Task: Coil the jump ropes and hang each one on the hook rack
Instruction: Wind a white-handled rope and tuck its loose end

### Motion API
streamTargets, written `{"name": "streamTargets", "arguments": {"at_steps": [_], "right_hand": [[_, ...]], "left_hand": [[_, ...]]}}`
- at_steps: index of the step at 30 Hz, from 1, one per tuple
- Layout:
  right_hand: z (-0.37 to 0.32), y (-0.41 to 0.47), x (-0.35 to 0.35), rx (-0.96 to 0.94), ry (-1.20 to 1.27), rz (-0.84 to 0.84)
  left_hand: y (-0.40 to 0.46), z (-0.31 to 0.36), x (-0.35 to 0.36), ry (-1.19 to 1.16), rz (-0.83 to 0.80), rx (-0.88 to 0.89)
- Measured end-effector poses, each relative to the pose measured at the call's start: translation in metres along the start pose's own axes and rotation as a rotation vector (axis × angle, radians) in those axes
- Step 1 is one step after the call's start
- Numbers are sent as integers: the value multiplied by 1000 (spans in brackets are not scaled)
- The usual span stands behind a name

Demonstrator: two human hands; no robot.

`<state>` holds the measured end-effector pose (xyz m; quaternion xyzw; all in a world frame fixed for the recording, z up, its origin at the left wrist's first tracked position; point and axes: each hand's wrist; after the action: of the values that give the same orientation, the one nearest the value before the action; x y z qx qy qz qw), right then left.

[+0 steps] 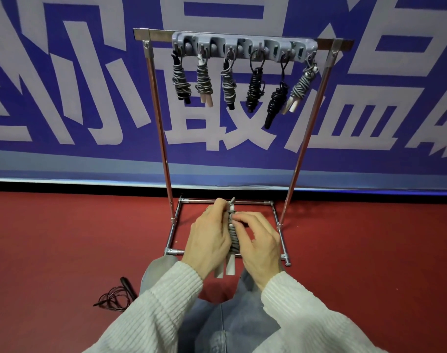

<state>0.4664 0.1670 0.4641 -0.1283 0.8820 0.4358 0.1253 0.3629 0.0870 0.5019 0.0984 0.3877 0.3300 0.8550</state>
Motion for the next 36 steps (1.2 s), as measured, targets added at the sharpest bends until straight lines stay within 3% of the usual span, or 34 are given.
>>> {"name": "streamTargets", "arguments": {"at_steps": [3, 5, 14, 16, 20, 23, 28, 31, 34, 36], "right_hand": [[5, 7, -1, -162, -82, -29], [6, 9, -3, -151, -88, -40], [1, 14, -9, 326, 93, -153], [-1, 21, -8, 390, 134, -179], [-5, 32, -4, 558, 410, -200], [-6, 36, -1, 652, 540, -190], [-13, 26, 4, 539, 509, -227], [-11, 27, 4, 487, 400, -280], [-13, 28, 7, 592, 453, -289], [-14, 29, 8, 590, 469, -268]], "left_hand": [[3, -2, -1, 30, -7, 27], [6, -1, -1, 81, -31, 58], [9, -8, -12, 180, -278, 235], [8, -10, -8, 180, -256, 195], [5, -17, -1, -64, -134, 26], [3, -15, 3, -512, -43, -201], [5, -5, 9, -1104, 117, -523], [6, -5, 6, -1215, 111, -539], [0, -7, 5, -1319, 78, -529], [-3, -4, 1, -1229, -8, -487]]}}
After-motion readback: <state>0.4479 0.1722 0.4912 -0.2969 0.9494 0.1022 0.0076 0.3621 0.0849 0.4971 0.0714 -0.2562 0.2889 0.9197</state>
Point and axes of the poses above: each hand's wrist, its own y-axis towards the middle knuckle, its own x-axis out of the palm, z = x × y, and after that the axes turned 1 degree about -y, right-handed
